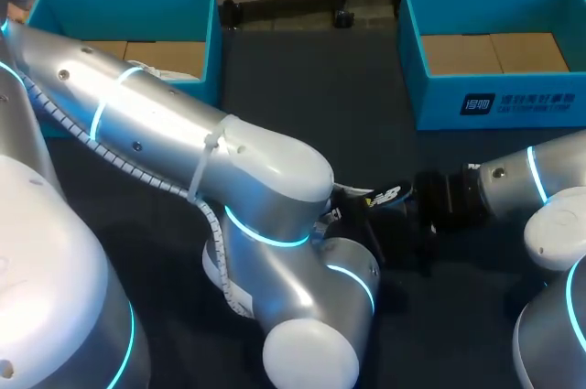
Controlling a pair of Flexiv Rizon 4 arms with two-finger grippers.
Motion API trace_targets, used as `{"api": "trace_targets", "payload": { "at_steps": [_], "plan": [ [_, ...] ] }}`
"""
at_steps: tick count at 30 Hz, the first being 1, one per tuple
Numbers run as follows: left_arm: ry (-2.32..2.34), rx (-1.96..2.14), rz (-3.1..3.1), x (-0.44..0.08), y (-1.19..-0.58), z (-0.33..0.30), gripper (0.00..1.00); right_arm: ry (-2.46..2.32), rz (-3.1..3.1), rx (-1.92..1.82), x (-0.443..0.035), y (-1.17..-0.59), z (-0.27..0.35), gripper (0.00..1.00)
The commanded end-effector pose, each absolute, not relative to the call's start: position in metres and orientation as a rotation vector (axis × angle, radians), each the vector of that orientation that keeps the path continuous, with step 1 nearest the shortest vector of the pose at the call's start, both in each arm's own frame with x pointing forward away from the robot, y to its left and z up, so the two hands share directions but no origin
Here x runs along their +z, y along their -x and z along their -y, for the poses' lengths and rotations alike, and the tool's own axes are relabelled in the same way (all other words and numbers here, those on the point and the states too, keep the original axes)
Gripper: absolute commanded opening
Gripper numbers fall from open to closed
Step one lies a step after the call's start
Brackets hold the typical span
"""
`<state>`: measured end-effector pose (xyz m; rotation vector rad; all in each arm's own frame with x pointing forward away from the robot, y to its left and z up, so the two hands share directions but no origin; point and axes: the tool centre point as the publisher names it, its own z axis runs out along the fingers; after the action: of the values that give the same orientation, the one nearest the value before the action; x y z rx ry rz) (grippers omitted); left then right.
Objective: Take the shoe out of the shoebox, open the shoe tongue, remove and reinsert the insole, then place the shoe into the shoebox
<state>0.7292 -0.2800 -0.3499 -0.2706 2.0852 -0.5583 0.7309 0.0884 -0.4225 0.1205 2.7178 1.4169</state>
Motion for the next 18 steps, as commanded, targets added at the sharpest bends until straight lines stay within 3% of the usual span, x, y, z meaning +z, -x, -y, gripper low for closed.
{"api": "trace_targets", "payload": {
  "at_steps": [1, 18],
  "plan": [
    [0.247, -0.643, -1.955, -0.347, -0.723, 0.273, 0.00, -0.121, -2.720, 1.410, -0.422, -0.730, -0.089, 0.00],
    [0.345, -0.784, -1.954, -0.293, -0.734, 0.290, 0.00, -0.121, -2.720, 1.410, -0.422, -0.730, -0.089, 0.00]
  ]
}}
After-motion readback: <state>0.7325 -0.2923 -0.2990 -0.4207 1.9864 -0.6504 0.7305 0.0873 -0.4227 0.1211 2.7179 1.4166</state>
